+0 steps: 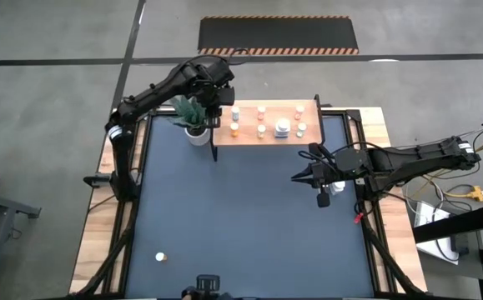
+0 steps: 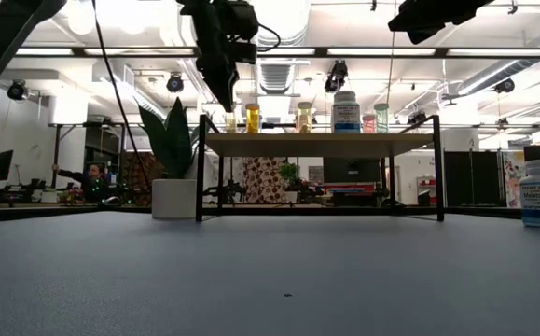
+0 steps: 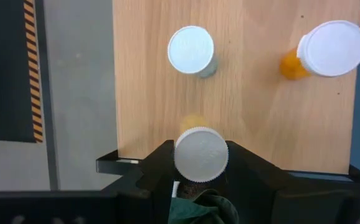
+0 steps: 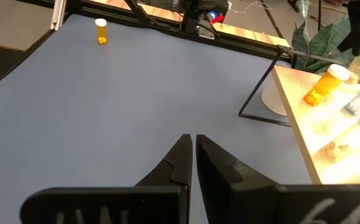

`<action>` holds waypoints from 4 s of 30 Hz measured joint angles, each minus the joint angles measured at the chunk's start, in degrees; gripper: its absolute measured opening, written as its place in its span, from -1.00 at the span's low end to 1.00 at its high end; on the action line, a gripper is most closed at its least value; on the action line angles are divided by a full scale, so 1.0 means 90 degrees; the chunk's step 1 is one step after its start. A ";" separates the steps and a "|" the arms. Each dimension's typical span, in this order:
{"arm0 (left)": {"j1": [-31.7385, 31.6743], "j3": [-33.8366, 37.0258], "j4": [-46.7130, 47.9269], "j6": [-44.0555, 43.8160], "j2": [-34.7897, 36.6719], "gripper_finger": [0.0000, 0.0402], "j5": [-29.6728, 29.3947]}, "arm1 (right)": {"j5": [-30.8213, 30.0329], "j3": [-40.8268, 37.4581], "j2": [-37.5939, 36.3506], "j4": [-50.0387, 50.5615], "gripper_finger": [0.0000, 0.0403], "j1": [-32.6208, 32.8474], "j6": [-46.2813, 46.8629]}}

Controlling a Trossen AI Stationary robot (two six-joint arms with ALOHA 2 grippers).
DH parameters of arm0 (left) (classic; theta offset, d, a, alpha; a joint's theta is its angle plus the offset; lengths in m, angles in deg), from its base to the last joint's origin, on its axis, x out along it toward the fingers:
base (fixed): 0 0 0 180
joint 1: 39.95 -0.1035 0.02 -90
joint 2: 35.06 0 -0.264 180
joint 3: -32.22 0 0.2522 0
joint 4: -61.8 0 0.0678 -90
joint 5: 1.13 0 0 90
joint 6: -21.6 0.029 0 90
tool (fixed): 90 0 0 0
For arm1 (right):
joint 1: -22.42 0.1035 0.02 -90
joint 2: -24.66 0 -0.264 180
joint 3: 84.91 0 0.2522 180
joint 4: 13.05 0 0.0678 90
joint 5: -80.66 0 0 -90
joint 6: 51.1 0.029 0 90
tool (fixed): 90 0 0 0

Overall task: Pick and place medicine bottles onto shelf by color
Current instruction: Put the yellow medicine bottle on the shelf, then put the orange medicine bottle on the shelf

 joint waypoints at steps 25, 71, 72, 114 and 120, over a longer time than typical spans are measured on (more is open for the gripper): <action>0.0000 0.0087 -0.0003 -0.0331 -0.0117 -0.43 0.0191 | 0.0002 -0.0002 0.0002 0.0049 -0.94 0.0000 0.0048; -0.0024 0.0371 -0.0063 -0.0480 -0.0098 0.03 0.0112 | 0.0002 -0.0010 0.0005 0.0049 -0.94 0.0000 0.0096; -0.0024 0.0367 -0.0063 -0.0479 -0.0093 0.05 0.0089 | 0.0002 -0.0010 0.0005 0.0049 -0.94 -0.0002 0.0096; 0.5592 0.4059 -0.2061 -0.8308 0.2680 0.08 0.0495 | 0.0075 -0.1751 0.0007 -0.2448 -0.94 0.0012 -0.0443; 0.6553 0.4463 -0.1658 -1.1097 0.2631 0.08 0.1267 | 0.0072 -0.1802 0.0007 -0.2440 -0.94 0.0012 -0.0545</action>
